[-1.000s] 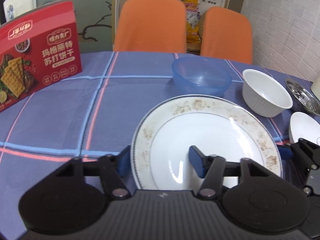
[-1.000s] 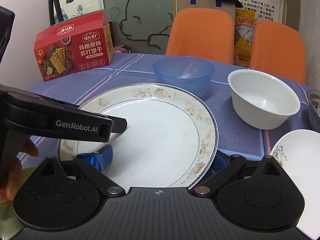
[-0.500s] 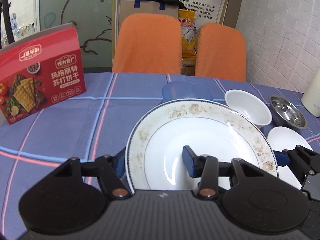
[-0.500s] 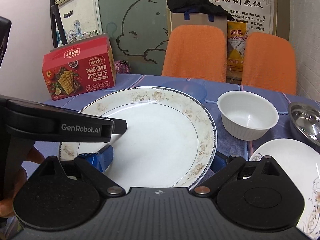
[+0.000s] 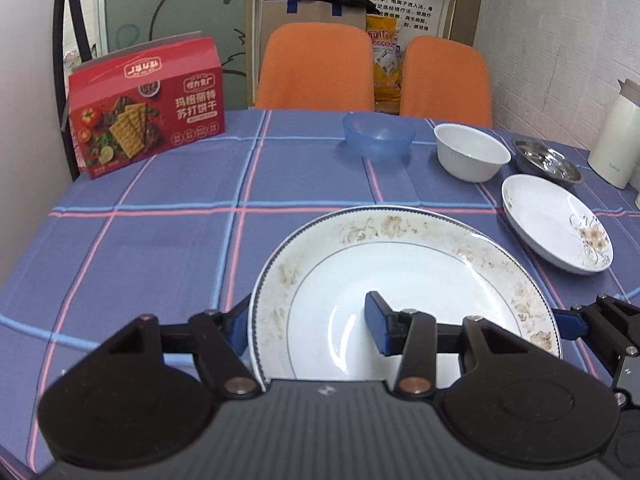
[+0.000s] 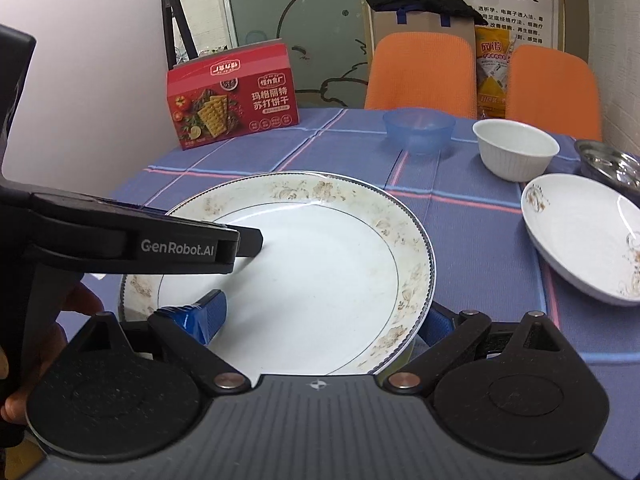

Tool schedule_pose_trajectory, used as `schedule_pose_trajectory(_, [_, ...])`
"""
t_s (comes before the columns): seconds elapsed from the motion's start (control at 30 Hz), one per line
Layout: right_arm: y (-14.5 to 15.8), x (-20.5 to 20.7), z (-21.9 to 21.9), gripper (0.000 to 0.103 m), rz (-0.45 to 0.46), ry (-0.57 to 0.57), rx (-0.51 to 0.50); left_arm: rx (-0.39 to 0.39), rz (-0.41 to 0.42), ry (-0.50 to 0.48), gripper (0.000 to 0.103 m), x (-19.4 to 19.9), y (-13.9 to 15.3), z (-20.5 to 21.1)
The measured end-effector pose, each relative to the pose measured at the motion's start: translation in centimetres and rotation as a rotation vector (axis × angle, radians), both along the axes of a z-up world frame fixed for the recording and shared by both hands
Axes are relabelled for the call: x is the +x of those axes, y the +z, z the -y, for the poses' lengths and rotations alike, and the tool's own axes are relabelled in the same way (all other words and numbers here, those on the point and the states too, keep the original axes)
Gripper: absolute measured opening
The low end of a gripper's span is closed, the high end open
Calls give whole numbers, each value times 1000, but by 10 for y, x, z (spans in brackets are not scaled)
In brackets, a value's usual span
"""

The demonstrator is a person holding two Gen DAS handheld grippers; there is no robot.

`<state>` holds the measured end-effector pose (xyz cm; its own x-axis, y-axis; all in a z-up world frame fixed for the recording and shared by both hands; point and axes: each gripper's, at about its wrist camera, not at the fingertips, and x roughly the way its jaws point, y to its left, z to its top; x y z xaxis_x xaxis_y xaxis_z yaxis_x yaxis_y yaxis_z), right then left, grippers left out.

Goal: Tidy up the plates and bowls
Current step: 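Lift the gold-rimmed plate with the left tool and lower it onto the green plate, then move the left tool to the floral-print white plate and grip its rim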

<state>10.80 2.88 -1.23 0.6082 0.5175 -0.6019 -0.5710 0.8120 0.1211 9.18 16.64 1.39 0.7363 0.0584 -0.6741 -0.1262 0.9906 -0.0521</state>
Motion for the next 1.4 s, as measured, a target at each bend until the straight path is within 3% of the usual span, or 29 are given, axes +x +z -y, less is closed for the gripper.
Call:
schedule_pose_trajectory(0.13, [-7,-6,-2,86,5,0,-10,-11,-16,2,47,-11,-11,-2])
schedule_pose_trajectory(0.33, [-12,-8,-5,86,61,6,-56,-87,-28,7,48,-9,-23,-11])
schedule_pose_trajectory(0.43, [-14,-8,-7,85,88,-14,-100,-56,-7,0,49,-9,-25,-7])
schedule_pose_trajectory(0.57, [-20,-7,-9,85,81,2,-149,-23,39,7,60,-10,-17,-5])
schedule_pose_trajectory(0.83, [-6,4,20,85,61,-58,-20,-35,78,37,64,-9,-2,-16])
schedule_pose_trajectory(1.03, [-5,13,49,85,8,-134,38,-35,76,21,78,-4,2,-3])
schedule_pose_trajectory(1.4, [-3,26,126,85,-18,-353,143,-35,68,-75,78,16,12,45])
